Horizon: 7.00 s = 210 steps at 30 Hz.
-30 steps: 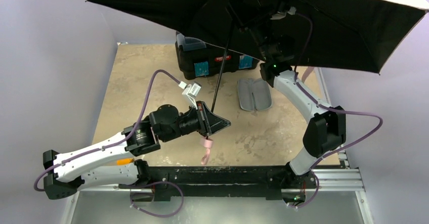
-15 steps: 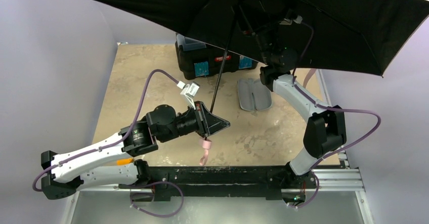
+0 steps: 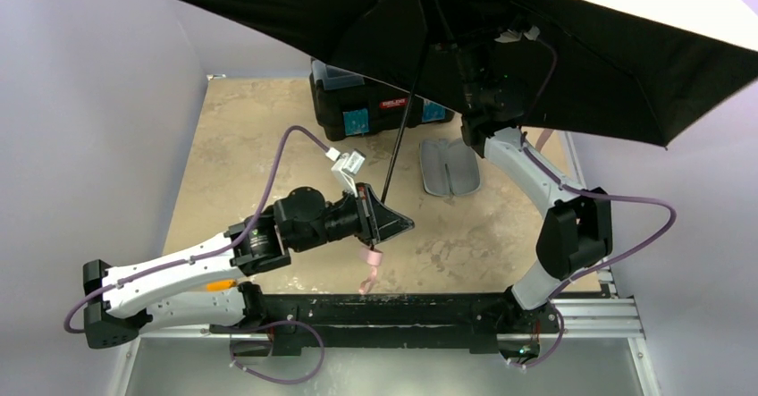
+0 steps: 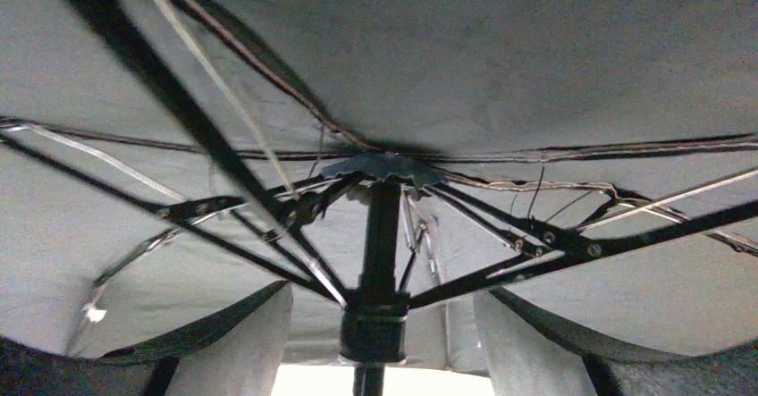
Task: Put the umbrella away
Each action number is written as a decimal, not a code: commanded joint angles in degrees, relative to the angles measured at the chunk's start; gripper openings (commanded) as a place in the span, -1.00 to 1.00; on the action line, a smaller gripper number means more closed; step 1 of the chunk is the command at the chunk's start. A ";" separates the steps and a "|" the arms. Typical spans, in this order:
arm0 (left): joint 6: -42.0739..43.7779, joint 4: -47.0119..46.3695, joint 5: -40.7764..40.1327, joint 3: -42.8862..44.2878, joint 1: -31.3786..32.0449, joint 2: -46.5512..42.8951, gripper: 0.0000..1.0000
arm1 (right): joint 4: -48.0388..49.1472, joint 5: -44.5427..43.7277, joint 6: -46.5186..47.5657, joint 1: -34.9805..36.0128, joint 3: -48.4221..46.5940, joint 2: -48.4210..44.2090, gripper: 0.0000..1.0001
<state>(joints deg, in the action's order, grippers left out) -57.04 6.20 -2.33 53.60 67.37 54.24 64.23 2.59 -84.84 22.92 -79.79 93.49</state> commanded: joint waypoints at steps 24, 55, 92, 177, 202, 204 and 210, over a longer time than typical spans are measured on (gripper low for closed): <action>5.32 22.39 -12.05 7.40 0.70 -7.06 -0.31 | -27.65 3.03 22.01 3.71 -10.79 -8.09 -1.00; 1.21 34.14 -18.28 17.38 8.56 -9.32 -1.00 | -53.08 -5.87 24.38 25.26 -8.15 -14.73 -1.00; 14.96 49.33 -3.92 36.80 -14.29 2.08 0.24 | -50.98 -10.82 13.27 42.04 14.48 -25.39 -1.00; 31.44 45.84 -18.04 38.66 -20.02 14.49 -1.00 | -44.17 8.63 4.59 42.12 13.79 -8.49 -1.00; 20.58 30.49 -15.83 5.41 -21.75 2.48 -1.00 | -44.44 -2.16 13.32 31.31 22.38 -13.19 0.98; 20.48 30.31 -15.62 4.99 -21.77 2.18 -1.00 | -44.32 -5.98 10.79 31.31 22.68 -13.05 0.98; 20.64 29.87 -14.99 4.57 -21.84 1.92 -1.00 | -31.39 -9.79 6.15 31.15 26.72 -12.98 0.98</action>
<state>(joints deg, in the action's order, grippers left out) -35.18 39.24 -15.75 58.24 46.04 57.19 18.74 -3.09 -75.99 54.08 -54.35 82.48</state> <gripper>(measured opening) 0.312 0.987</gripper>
